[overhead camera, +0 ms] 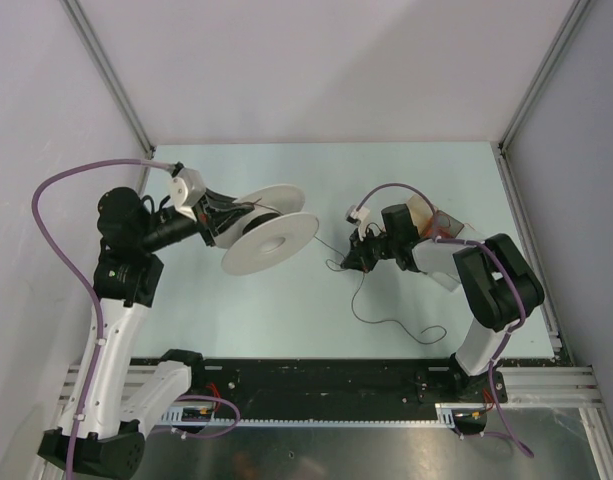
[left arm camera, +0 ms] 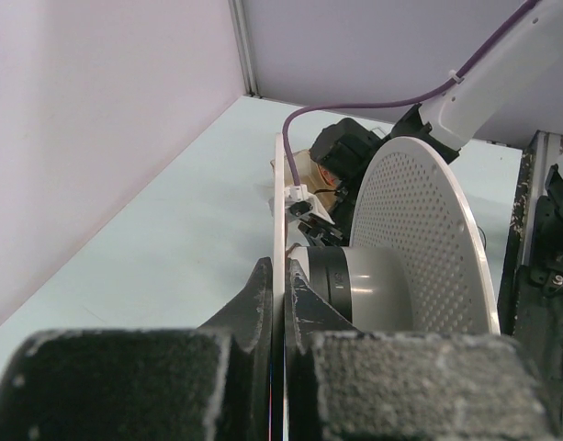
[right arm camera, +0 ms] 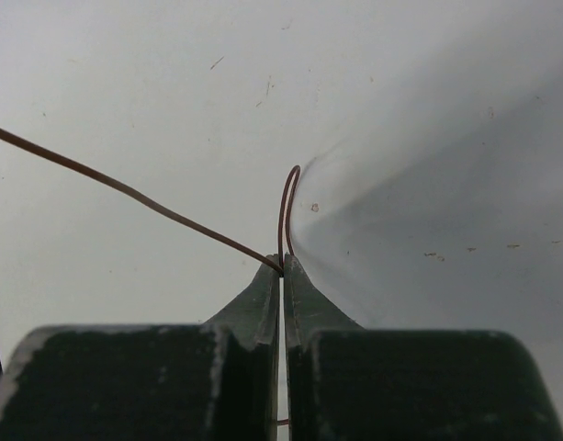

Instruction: Wrap the cables

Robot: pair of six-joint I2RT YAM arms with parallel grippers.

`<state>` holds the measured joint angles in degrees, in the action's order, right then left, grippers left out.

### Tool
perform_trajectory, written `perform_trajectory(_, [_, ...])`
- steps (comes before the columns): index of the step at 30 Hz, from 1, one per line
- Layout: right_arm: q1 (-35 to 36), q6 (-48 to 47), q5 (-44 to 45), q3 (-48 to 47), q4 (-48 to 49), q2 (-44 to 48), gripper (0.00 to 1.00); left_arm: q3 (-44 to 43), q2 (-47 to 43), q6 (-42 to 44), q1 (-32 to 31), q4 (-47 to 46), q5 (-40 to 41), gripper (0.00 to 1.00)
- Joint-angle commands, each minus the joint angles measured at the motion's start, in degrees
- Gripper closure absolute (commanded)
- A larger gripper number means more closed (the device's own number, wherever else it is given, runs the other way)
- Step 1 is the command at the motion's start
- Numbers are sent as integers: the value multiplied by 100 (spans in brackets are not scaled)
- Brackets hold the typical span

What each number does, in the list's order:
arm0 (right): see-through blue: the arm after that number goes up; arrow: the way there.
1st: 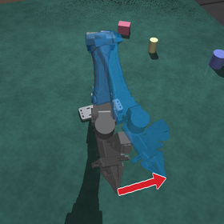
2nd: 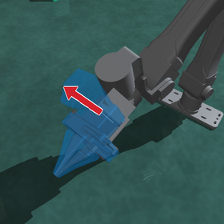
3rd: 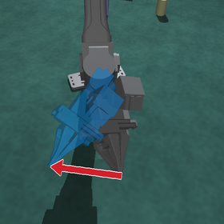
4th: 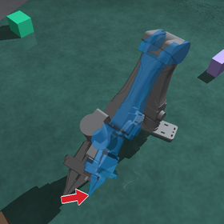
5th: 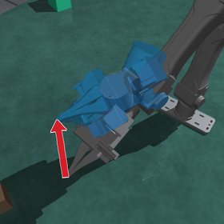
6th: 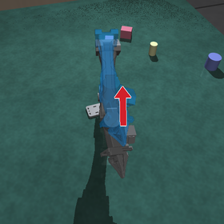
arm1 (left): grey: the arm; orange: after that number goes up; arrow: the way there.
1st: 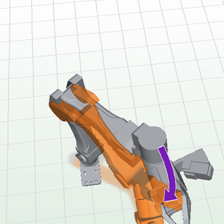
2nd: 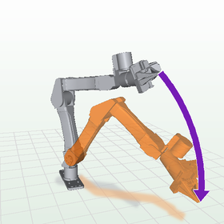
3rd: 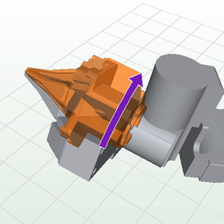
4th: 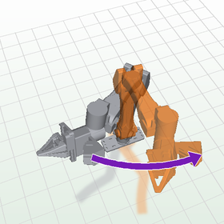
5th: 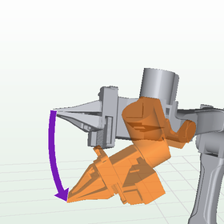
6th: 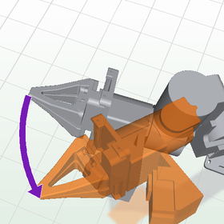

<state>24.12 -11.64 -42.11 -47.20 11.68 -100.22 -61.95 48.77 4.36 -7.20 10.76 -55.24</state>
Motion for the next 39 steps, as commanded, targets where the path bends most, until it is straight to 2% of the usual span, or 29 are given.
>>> perform_trajectory(1, [-73,-129,-35,-123,-157,163,100,-335,-53,-260,61,-696,180,100])
perform_trajectory(4, [-74,-106,-42,-123,-153,170,100,-362,-16,-365,53,-751,267,100])
perform_trajectory(8, [-74,122,-45,-123,5,325,100,-453,103,-1033,56,-833,720,100])
perform_trajectory(16, [186,561,324,-140,341,1197,100,-256,158,-3120,60,-847,3083,100])
perform_trajectory(20, [596,290,622,-252,26,1612,100,-70,180,-4234,34,-738,4039,100])
perform_trajectory(25, [1202,-360,941,-441,-631,2004,100,-176,388,-4823,-32,-398,5012,100])
perform_trajectory(29, [1642,-665,1107,-661,-1056,2264,100,-461,706,-4780,-395,69,5821,100])
perform_trajectory(34, [2042,-889,1309,-1089,-1416,2700,100,-327,918,-3879,-1096,211,7137,100])
perform_trajectory(39, [2354,-1257,1692,-1478,-1654,2981,100,-103,1185,-3134,-1459,210,7606,100])
